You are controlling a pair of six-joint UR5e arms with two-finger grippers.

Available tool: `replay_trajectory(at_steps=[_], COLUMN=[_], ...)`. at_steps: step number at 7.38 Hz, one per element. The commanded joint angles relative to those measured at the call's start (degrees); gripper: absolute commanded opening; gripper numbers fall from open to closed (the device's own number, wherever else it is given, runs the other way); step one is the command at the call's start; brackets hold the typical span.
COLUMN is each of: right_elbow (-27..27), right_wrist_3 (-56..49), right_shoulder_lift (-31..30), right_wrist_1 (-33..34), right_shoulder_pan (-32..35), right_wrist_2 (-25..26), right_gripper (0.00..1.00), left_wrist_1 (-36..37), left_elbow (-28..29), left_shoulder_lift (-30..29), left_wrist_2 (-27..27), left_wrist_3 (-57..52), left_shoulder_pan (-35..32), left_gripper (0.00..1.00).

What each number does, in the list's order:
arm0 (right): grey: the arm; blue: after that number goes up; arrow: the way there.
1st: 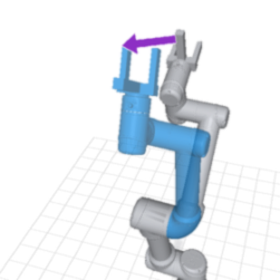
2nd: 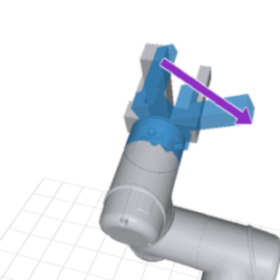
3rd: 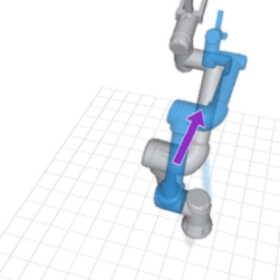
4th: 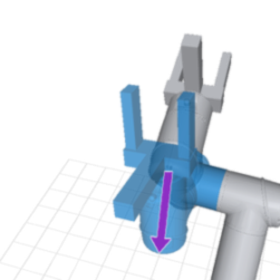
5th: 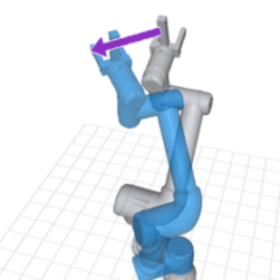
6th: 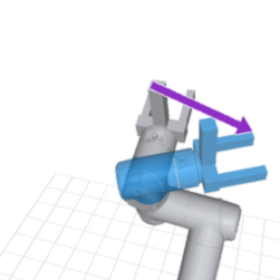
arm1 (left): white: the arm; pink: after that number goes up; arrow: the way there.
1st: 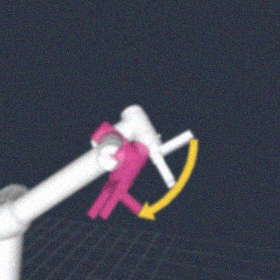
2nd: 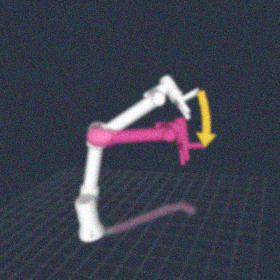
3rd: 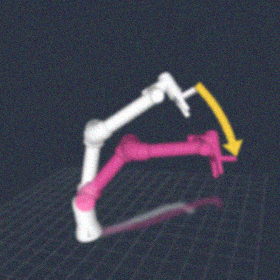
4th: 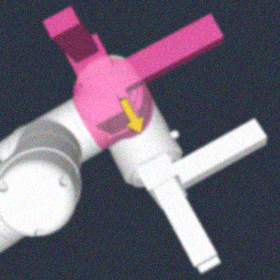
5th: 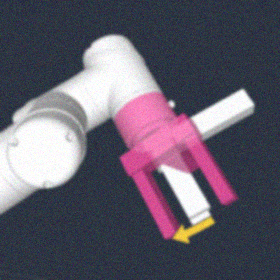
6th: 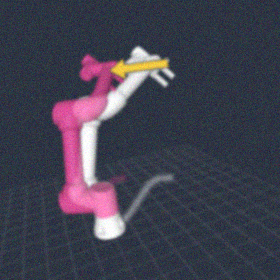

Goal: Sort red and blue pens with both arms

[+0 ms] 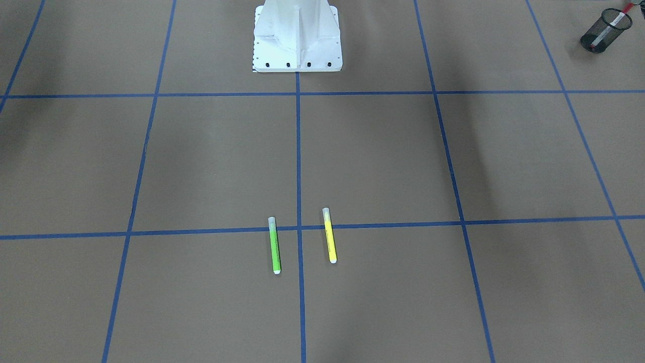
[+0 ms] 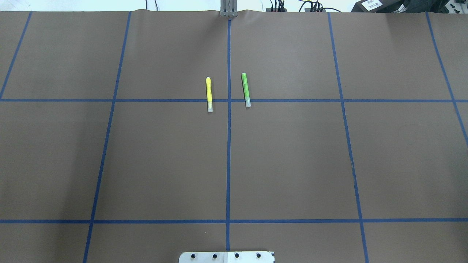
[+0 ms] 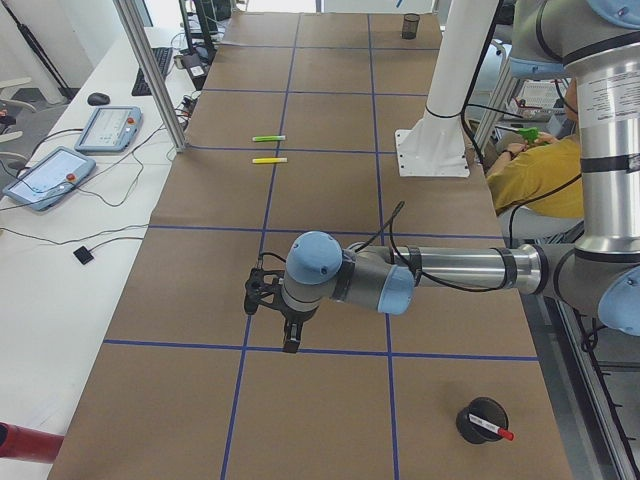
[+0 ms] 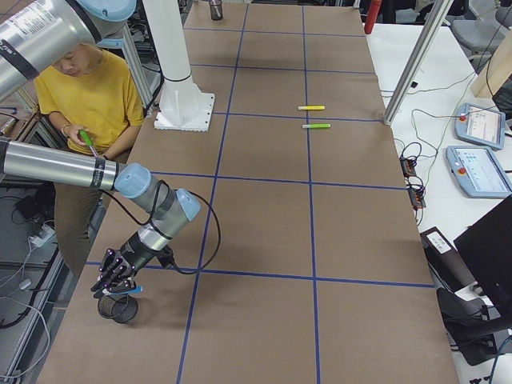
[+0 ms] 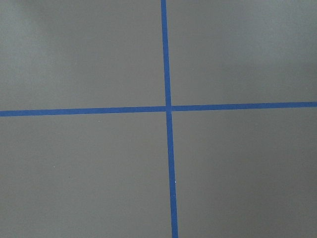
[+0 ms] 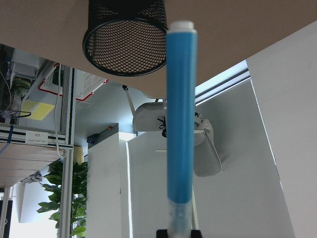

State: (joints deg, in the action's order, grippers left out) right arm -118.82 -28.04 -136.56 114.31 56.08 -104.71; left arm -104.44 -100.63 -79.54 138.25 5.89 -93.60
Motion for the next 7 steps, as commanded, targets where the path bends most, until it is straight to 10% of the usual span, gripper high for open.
replay_trajectory(at_steps=[1,7], right_elbow=[4.3,4.3], right_wrist_3=[-0.1,-3.3], right_shoulder_lift=[-0.5,-5.4], right_wrist_1=[-5.1,-5.5], right_shoulder_pan=[0.0,0.0], right_wrist_2=[-2.9,-11.5], right_gripper=[0.0,0.0], left_wrist_1=[-0.2,-1.6], left_elbow=[-0.1,-0.1], left_shoulder_lift=[0.0,0.1], left_wrist_2=[0.0,0.0], left_wrist_3=[0.0,0.0], left_shoulder_pan=[0.0,0.0], left_gripper=[1.0,1.0])
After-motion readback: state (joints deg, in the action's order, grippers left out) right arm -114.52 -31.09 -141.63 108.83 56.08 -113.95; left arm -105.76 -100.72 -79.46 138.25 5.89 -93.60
